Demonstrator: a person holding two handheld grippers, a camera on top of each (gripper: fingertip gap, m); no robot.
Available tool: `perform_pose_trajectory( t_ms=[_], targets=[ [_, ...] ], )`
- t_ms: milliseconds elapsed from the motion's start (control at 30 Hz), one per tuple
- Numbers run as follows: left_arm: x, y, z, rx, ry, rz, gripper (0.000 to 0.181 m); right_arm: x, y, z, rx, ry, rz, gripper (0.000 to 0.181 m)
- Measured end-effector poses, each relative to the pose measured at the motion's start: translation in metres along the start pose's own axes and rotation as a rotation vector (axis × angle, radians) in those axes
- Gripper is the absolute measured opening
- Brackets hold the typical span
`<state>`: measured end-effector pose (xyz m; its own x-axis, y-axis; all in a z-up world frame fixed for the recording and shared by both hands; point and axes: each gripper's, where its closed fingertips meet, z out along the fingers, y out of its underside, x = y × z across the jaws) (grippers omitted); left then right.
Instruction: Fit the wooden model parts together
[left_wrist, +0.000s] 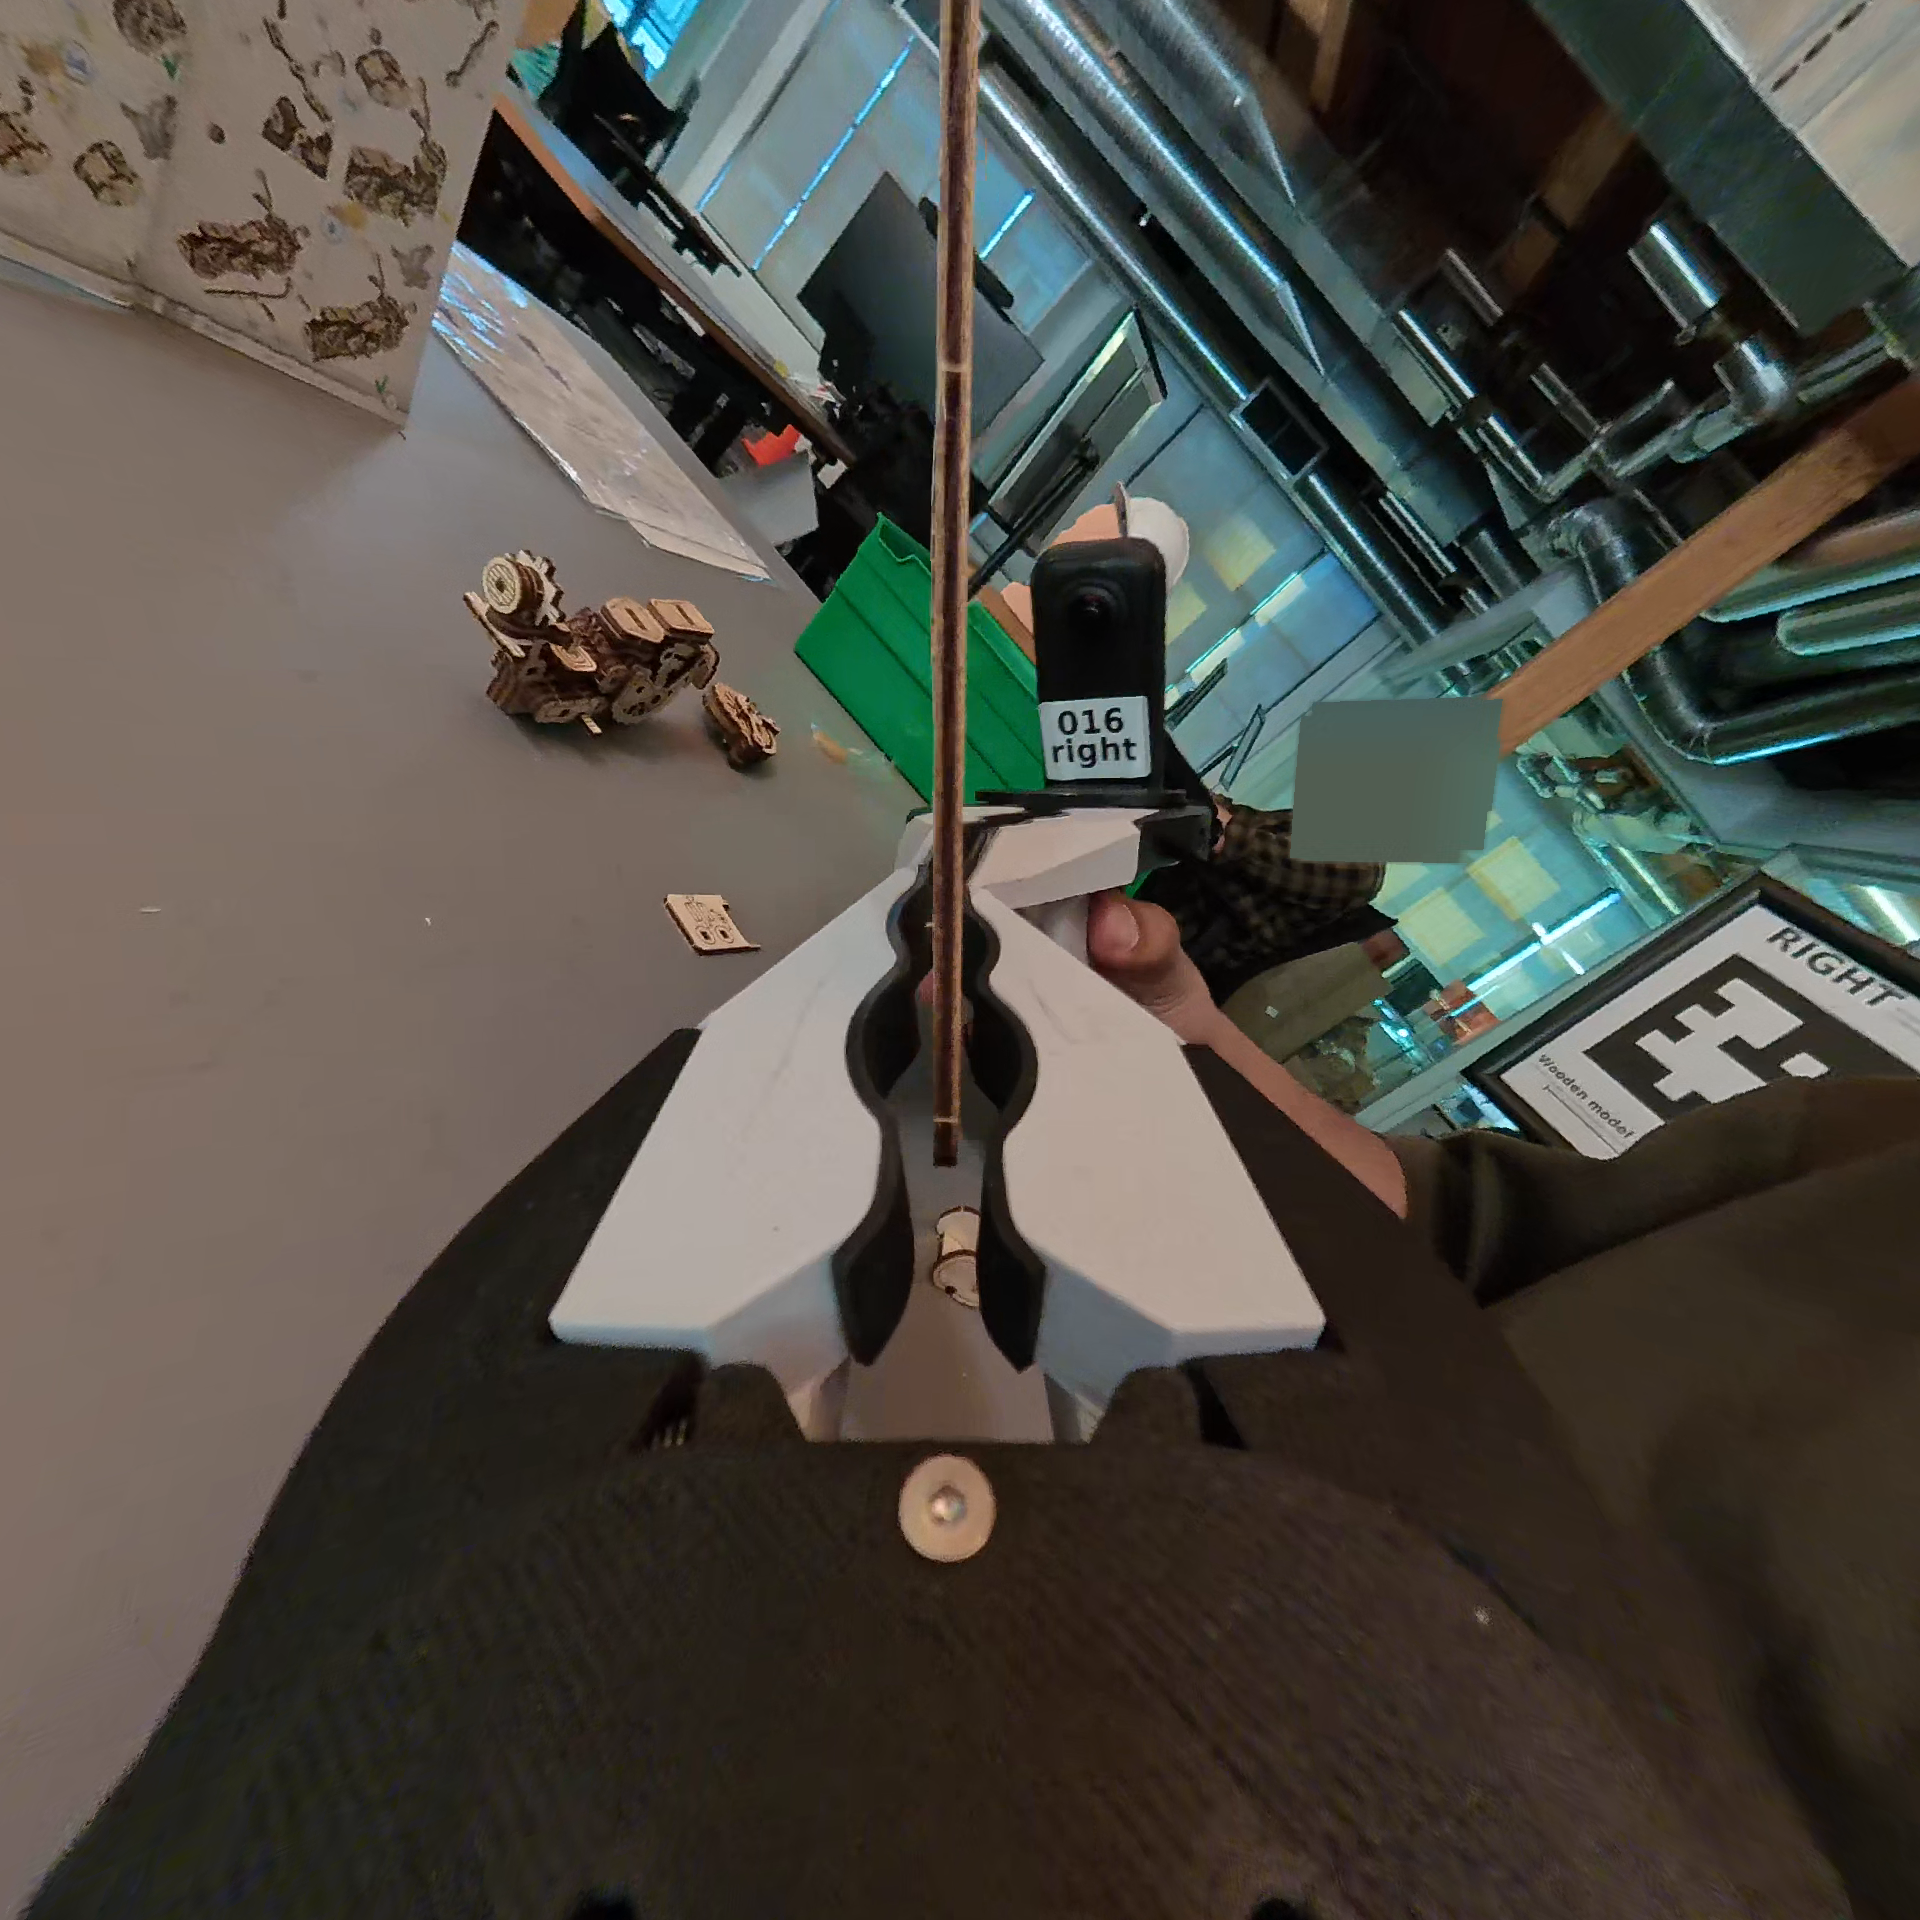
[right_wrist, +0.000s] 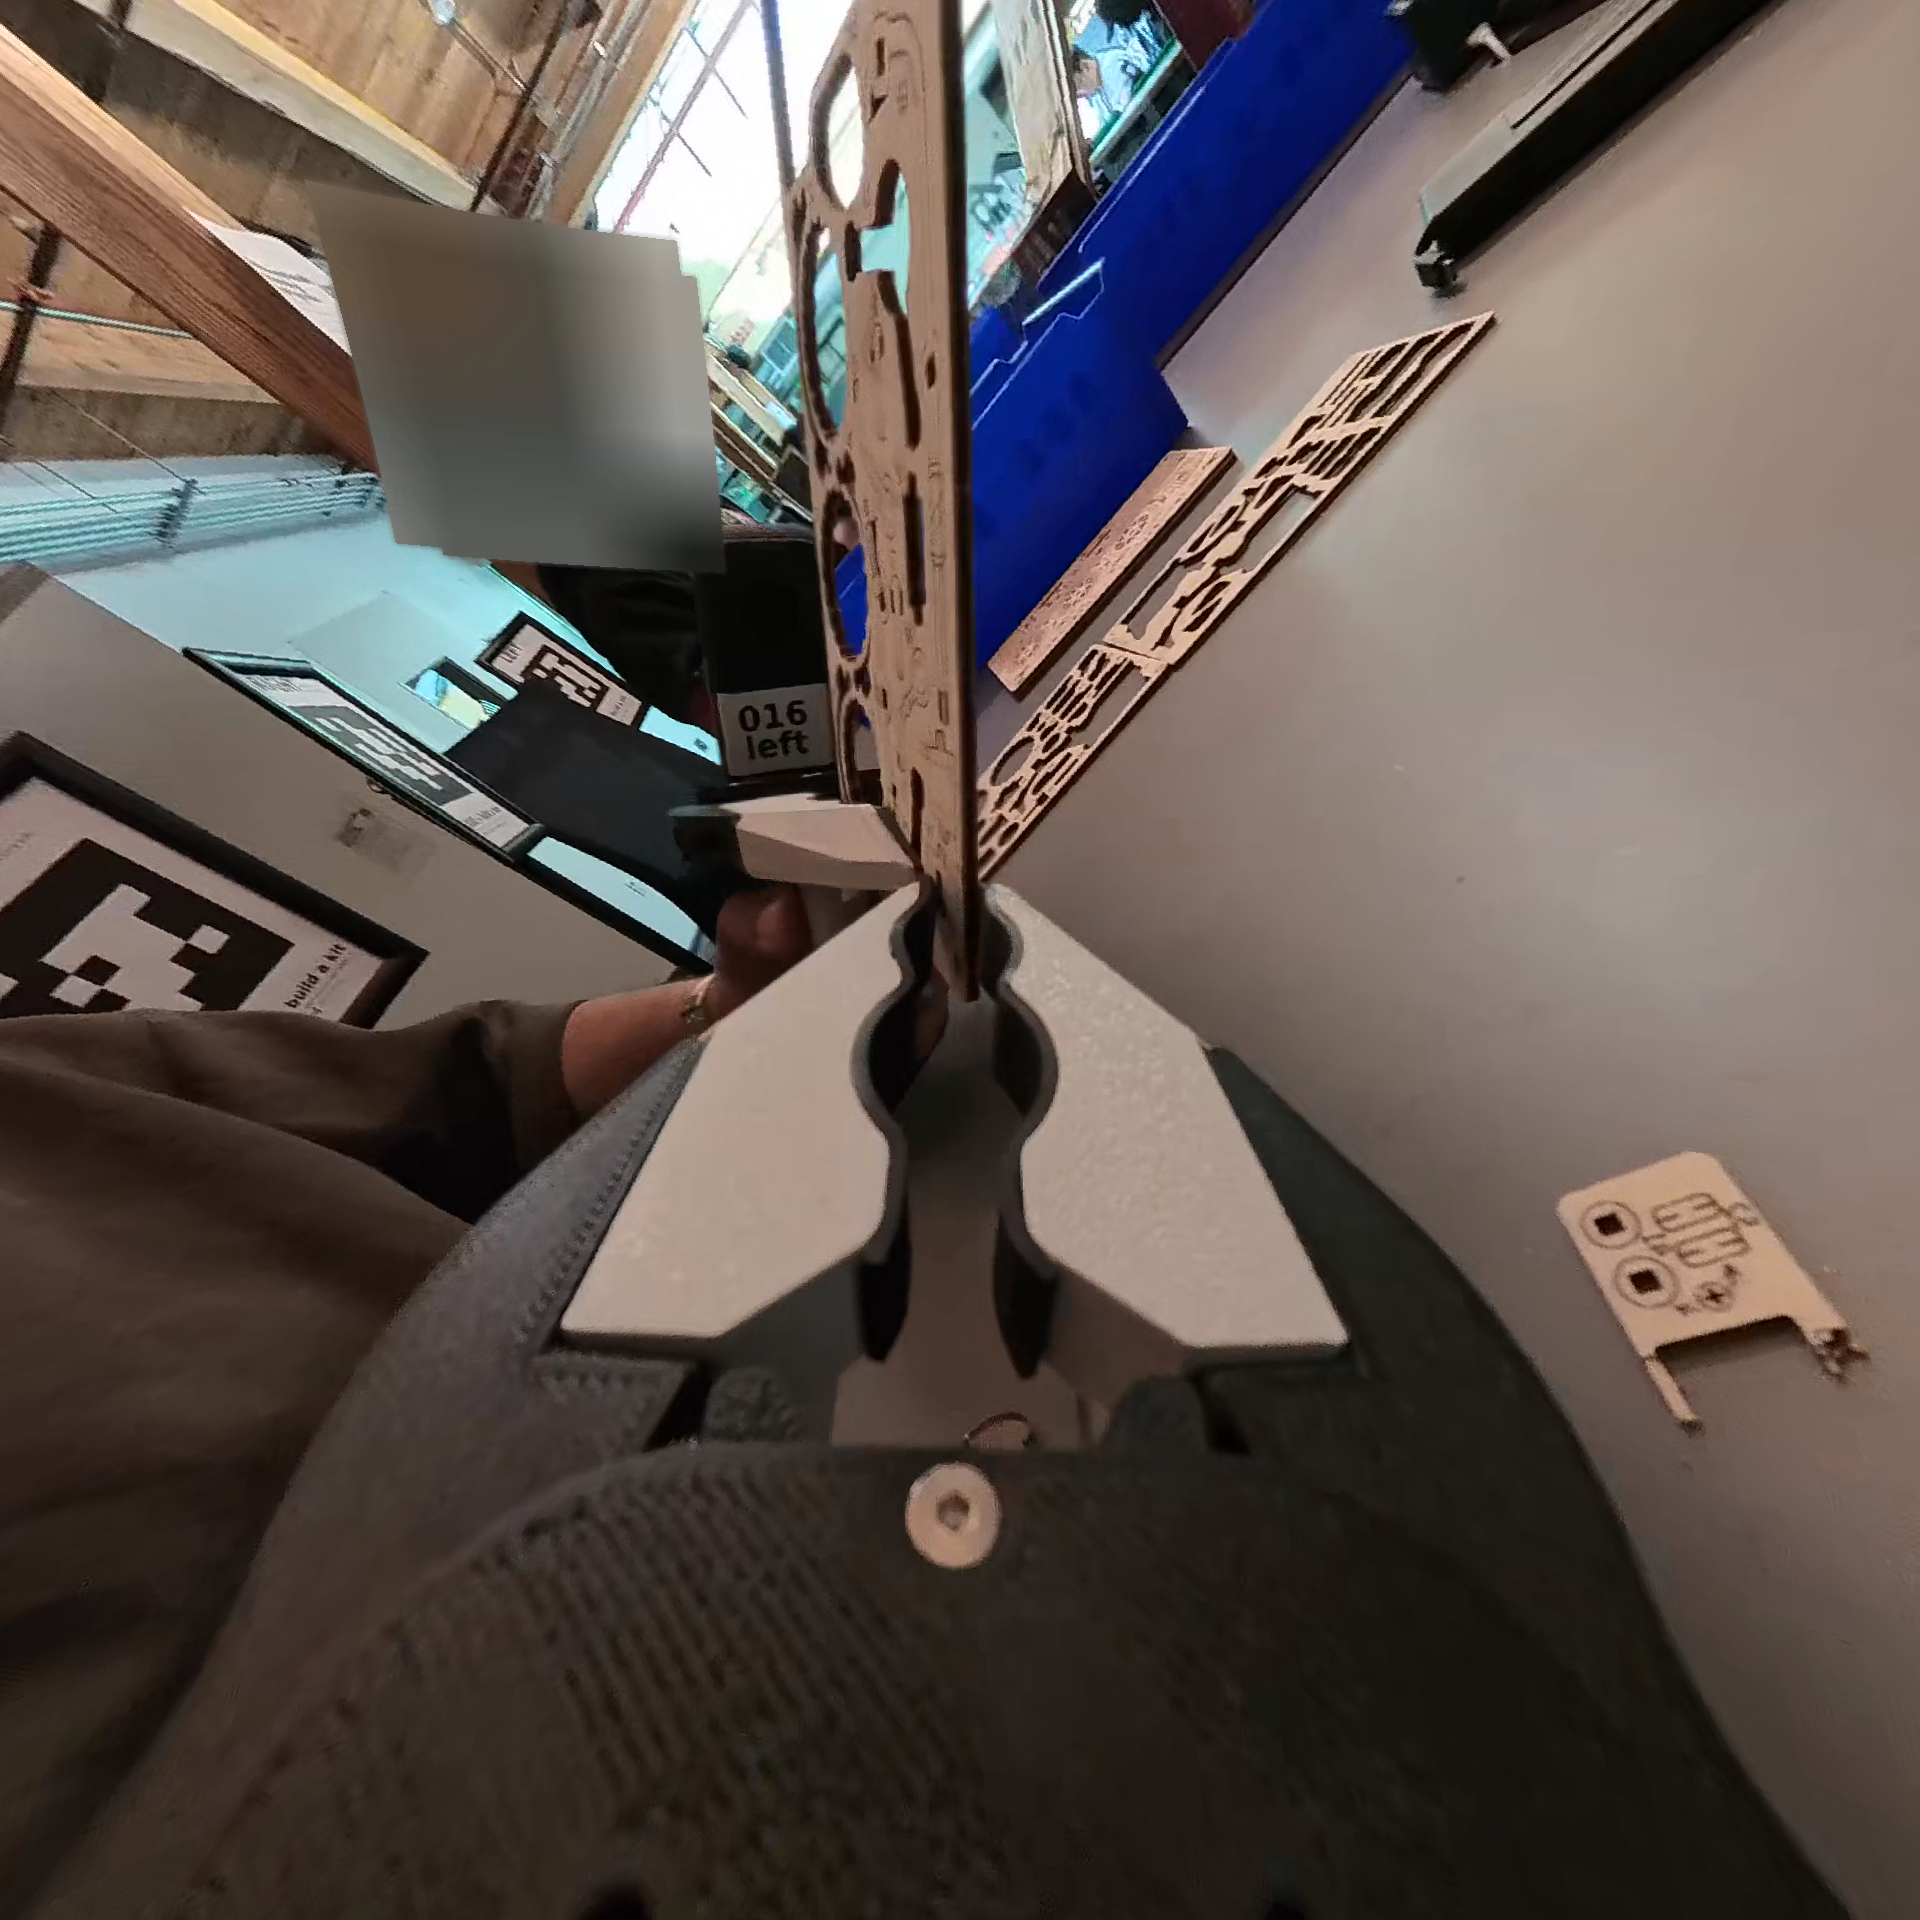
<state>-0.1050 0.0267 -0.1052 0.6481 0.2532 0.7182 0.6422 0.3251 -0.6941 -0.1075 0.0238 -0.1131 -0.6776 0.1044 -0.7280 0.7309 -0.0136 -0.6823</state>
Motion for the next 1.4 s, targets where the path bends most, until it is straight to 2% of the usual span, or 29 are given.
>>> perform_pose_trajectory(
  t_ms=[433,633,767,867,933,1067,1400],
  targets=[
    [-0.011,0.002,0.001,0.009,-0.097,0.055,0.0,0.012,-0.001,0.002,0.053,0.158,0.01,0.008],
    [-0.014,0.005,0.003,-0.006,-0.116,0.09,0.0,0.019,0.001,0.001,0.084,0.168,0.053,0.011],
    [-0.001,-0.008,0.0,0.045,-0.026,0.013,0.0,0.002,-0.011,0.0,0.118,0.056,-0.038,0.009],
    [0.003,-0.005,-0.002,0.039,0.033,-0.037,0.0,-0.003,-0.007,-0.002,0.102,-0.064,0.056,0.008],
    [0.005,-0.005,-0.002,0.033,0.054,-0.053,0.0,-0.008,-0.007,-0.002,0.096,-0.137,0.138,0.001],
    [-0.001,-0.002,-0.002,0.021,-0.012,0.003,0.0,-0.001,-0.004,0.0,0.047,-0.012,0.049,0.003],
    [-0.009,0.002,0.001,0.005,-0.106,0.058,0.0,0.01,-0.003,-0.001,0.07,0.194,-0.048,0.007]
  ],
)
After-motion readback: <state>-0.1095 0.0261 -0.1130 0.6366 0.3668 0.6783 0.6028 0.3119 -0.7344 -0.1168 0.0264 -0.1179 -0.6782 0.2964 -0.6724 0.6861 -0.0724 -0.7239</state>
